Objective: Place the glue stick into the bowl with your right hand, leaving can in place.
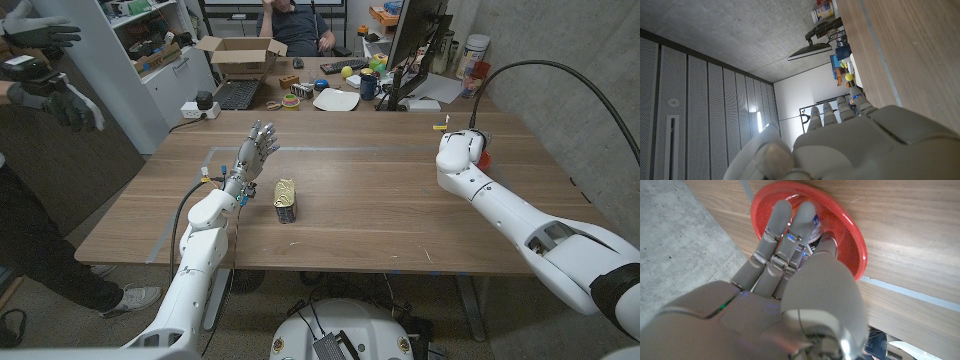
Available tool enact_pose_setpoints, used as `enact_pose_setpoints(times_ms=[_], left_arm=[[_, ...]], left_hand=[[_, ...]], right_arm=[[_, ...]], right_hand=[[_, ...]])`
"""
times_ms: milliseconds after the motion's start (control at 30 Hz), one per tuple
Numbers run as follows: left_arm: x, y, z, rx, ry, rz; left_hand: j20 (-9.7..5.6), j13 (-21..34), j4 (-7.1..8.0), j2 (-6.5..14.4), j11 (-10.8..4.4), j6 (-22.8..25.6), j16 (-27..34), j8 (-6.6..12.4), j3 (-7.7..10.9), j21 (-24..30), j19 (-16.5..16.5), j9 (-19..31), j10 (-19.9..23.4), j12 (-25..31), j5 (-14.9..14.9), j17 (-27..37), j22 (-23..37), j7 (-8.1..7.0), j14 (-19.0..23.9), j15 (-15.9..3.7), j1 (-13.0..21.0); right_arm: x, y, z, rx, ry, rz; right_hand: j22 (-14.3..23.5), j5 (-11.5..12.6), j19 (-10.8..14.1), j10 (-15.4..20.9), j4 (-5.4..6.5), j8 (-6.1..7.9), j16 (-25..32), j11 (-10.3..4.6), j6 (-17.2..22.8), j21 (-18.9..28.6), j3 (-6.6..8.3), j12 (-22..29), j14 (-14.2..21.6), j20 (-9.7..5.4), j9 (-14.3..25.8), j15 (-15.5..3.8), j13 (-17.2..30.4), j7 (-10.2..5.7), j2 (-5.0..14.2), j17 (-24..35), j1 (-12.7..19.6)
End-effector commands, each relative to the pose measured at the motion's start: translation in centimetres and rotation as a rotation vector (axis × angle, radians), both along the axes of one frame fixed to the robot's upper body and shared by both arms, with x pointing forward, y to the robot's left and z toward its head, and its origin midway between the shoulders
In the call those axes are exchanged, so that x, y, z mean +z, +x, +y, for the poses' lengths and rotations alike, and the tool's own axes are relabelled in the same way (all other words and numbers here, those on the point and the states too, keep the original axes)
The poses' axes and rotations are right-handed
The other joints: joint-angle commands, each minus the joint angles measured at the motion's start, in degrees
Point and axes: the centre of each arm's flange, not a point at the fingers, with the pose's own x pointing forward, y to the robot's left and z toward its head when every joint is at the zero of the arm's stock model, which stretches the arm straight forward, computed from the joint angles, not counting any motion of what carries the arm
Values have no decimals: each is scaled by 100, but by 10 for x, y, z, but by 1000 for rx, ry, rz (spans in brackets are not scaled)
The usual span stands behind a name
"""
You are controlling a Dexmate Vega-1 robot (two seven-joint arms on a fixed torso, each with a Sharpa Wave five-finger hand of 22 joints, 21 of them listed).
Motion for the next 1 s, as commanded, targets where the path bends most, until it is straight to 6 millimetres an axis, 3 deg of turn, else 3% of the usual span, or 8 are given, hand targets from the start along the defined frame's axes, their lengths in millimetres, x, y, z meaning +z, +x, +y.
enact_pose_setpoints(times_ms=[33, 233, 367, 400, 500, 700, 1000], left_arm=[[1, 0, 0, 0, -1, -3], [1, -1, 1, 2, 0, -6], [1, -2, 1, 4, -1, -6], [1, -2, 1, 3, -1, -5], [1, -2, 1, 3, 1, -7], [1, -2, 1, 1, -1, -7], [1, -3, 1, 6, 1, -7]], left_hand=[[48, 30, 6, 71, 14, 8, -9, 18, -41, -41, -16, 7, -18, 24, 47, 21, 9, -2, -12, 42, 10], [49, 30, 6, 75, 21, 5, -8, 17, -55, -53, -16, 7, -12, 27, 52, 21, 9, -13, -9, 41, 13], [49, 30, 6, 76, 35, 6, -9, 17, -60, -56, -12, 7, -13, 26, 54, 21, 9, -13, -12, 40, 14], [49, 30, 6, 77, 35, 10, -10, 19, -63, -59, -13, 7, -15, 26, 55, 21, 9, -12, -14, 40, 15], [43, 30, 5, 77, 32, 11, -8, 19, -67, -60, -5, 7, -9, 28, 56, 20, 9, -10, -9, 37, 17], [45, 30, 4, 80, 13, 14, -9, 20, -79, -69, -1, 7, -14, 26, 61, 20, 10, -8, -9, 38, 21], [49, 30, 3, 84, 15, -2, -15, 13, -94, -86, -12, 7, -28, 20, 67, 20, 10, -2, -23, 45, 27]], right_arm=[[1, 3, 1, 3, 4, 17], [0, 2, 1, 7, 3, 26], [-1, 1, 0, 15, 10, 32], [0, 1, 0, 13, 9, 28], [0, -1, 0, 9, 8, 22], [1, -2, -1, 10, 12, 18], [4, -3, 2, 19, 1, 2]], right_hand=[[51, 11, -58, -80, 112, -29, -58, 6, 354, 62, -40, -46, -36, -342, 21, -10, -22, 7, -86, -53, -88], [74, 34, -111, -330, 182, -80, -268, 76, 141, 75, -163, -248, -130, -347, -61, -15, -197, 18, -81, -265, -62], [88, 71, -148, -766, 262, -90, -568, 194, -246, 100, -326, -636, -341, -348, -197, -19, -434, 35, -105, -556, -9], [74, 85, -175, -919, 287, -96, -627, 146, -401, 94, -368, -777, -363, -348, -248, -19, -506, 24, -108, -625, 10], [44, 117, -198, -1312, 362, -81, -839, 210, -676, 107, -465, -1103, -457, -344, -382, -14, -674, 82, -137, -855, 16], [81, 111, -214, -1392, 502, -58, -934, 259, -830, 151, -616, -1237, -469, -333, -490, 0, -790, 135, -325, -947, -199], [101, 126, -239, -1488, 555, -65, -986, 275, -968, 140, -644, -1332, -490, -340, -555, 1, -855, 155, -446, -986, -279]])
